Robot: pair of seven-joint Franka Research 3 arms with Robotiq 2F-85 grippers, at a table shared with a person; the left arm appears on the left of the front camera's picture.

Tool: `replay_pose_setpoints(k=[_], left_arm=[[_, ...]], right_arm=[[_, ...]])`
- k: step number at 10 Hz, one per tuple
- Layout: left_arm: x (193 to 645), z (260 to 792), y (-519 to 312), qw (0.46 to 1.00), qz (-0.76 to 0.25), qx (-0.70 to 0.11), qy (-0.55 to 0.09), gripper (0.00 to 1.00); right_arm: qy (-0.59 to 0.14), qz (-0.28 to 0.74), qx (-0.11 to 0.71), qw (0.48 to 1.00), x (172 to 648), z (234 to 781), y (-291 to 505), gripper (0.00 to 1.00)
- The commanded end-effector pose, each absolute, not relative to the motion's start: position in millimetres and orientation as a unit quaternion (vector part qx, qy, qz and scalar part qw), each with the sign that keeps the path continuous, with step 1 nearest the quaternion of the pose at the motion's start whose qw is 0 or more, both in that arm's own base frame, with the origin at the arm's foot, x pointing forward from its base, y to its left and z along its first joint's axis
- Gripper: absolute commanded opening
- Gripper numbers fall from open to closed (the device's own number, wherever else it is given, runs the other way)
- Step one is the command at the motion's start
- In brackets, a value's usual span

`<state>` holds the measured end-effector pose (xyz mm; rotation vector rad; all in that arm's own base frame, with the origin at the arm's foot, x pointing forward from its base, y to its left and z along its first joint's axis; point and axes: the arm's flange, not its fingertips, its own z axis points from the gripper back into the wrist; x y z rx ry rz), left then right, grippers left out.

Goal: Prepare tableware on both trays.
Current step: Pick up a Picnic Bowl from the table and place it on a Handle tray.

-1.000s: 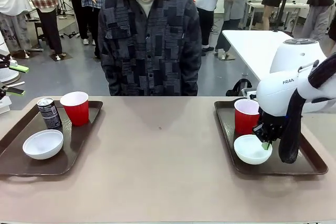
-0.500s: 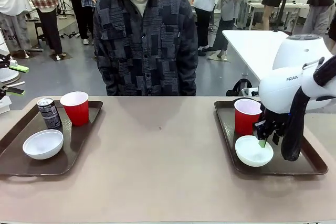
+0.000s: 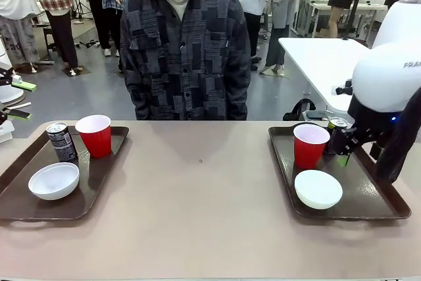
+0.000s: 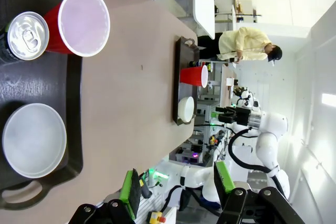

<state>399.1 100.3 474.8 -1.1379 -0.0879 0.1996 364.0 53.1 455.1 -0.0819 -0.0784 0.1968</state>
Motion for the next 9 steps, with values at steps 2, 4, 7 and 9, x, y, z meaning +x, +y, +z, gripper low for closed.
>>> replay_pose_setpoints(k=[2,4,7,9], left_arm=[[399.7,478.1,101.3,0.831,0.095,-0.547,-0.041,0.75],[399.7,478.1,101.3,0.831,0.095,-0.547,-0.041,0.75],[399.7,478.1,101.3,0.831,0.095,-0.547,-0.041,0.75],[399.7,478.1,101.3,0.831,0.095,-0.547,-0.041,0.75]], right_arm=[[-0.039,0.098,-0.041,0.994,364.0,455.1,53.1,1.0],[-0.039,0.098,-0.041,0.994,364.0,455.1,53.1,1.0],[-0.039,0.098,-0.041,0.994,364.0,455.1,53.1,1.0],[-0.039,0.098,-0.041,0.994,364.0,455.1,53.1,1.0]])
